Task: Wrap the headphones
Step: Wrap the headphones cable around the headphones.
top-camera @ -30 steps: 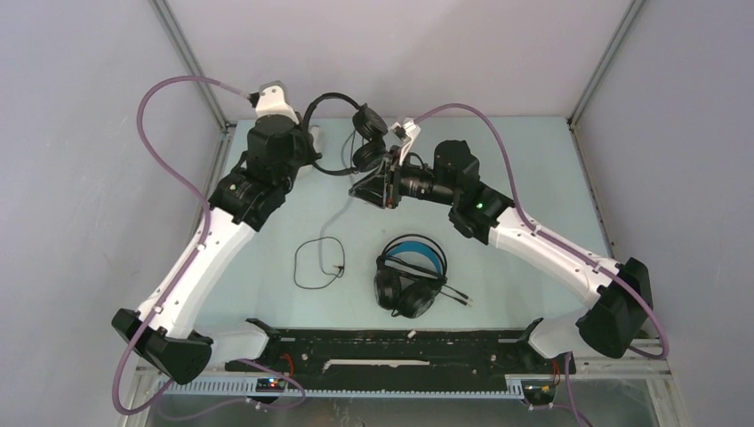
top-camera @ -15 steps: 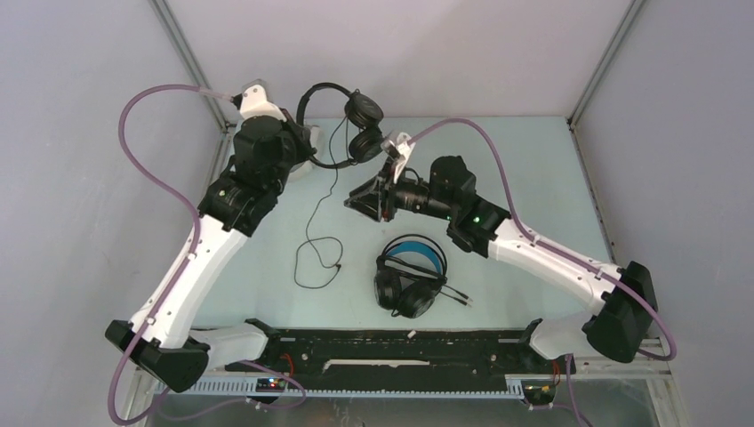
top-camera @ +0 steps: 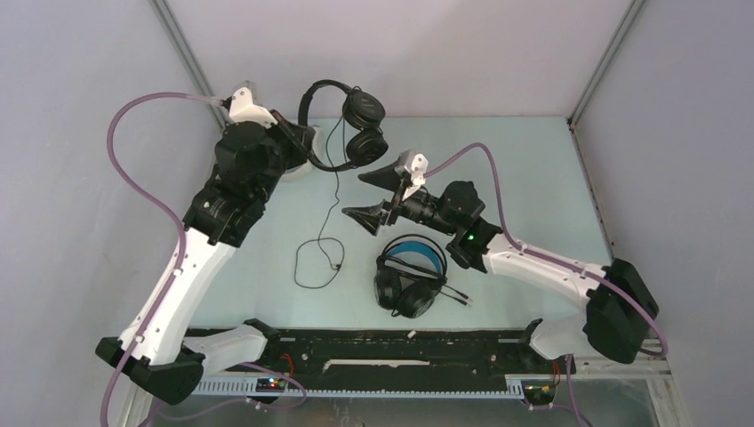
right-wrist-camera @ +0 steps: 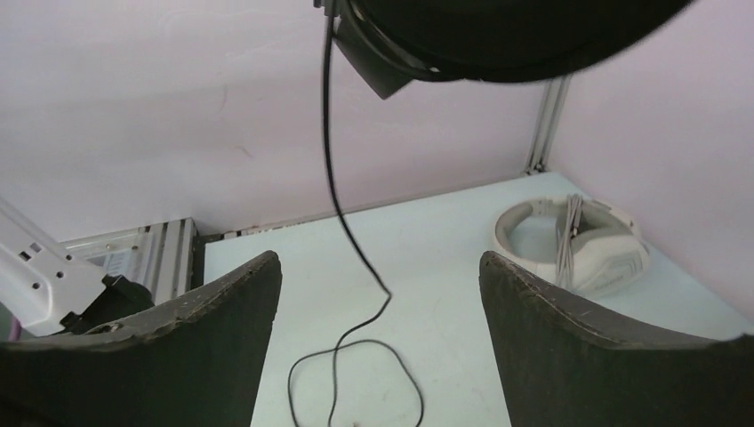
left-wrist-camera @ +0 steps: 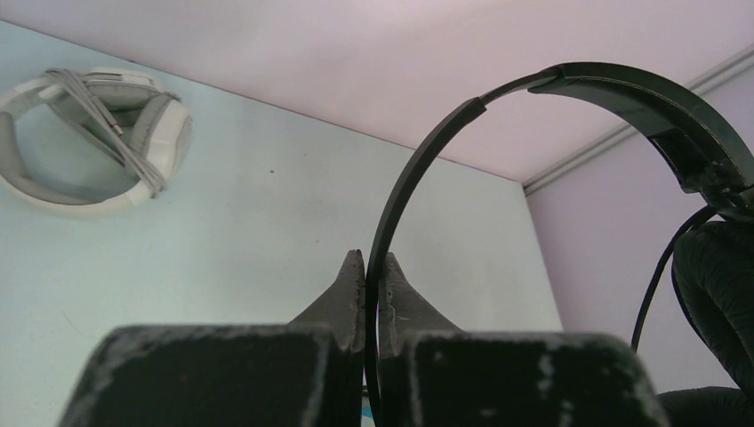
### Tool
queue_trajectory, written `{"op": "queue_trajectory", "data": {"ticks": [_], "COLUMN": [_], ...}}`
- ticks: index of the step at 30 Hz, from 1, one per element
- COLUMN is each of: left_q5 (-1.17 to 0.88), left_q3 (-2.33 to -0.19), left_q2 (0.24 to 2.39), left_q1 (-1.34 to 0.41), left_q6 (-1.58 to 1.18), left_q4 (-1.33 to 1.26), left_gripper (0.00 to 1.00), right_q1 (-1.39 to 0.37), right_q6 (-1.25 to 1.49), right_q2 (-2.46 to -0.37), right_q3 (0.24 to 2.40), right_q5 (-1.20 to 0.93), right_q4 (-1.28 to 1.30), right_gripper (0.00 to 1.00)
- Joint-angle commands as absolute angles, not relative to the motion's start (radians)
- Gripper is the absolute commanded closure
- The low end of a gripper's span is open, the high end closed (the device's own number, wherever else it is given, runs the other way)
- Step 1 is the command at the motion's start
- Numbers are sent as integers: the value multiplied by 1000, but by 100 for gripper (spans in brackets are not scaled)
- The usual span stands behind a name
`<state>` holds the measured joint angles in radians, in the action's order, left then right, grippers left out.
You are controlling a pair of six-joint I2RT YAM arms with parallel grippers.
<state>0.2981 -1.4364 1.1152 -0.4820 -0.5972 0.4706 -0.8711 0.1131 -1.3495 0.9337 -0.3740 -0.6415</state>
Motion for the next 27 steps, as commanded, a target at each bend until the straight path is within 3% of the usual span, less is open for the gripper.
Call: {"op": "queue_trajectory", "data": {"ticks": [1, 11, 21, 24, 27], "left_q5": [222, 186, 161, 143, 129], "left_q3": [-1493, -1485, -1471, -1473, -1476], "left_q2": [1075, 1049, 1051, 1057, 1057], "left_q1": [-477, -476, -476, -476, -476], "left_q6": [-659, -666, -687, -694, -707], "left_q4": [395, 372, 348, 344, 336], "left_gripper": [100, 100, 100, 100, 100], "right_q1": [-873, -890, -904, -901, -887], "right_q6": [101, 246, 316, 314, 334], "right_q2": [-1433, -1654, -1756, -1757, -1758], "right_q3": [937, 939, 963, 962, 963], "right_q5": [-389, -485, -566, -556, -559], "right_q4": [-891, -1224, -1354, -1325, -1294], "right_gripper": [16, 22, 30, 41, 69]}}
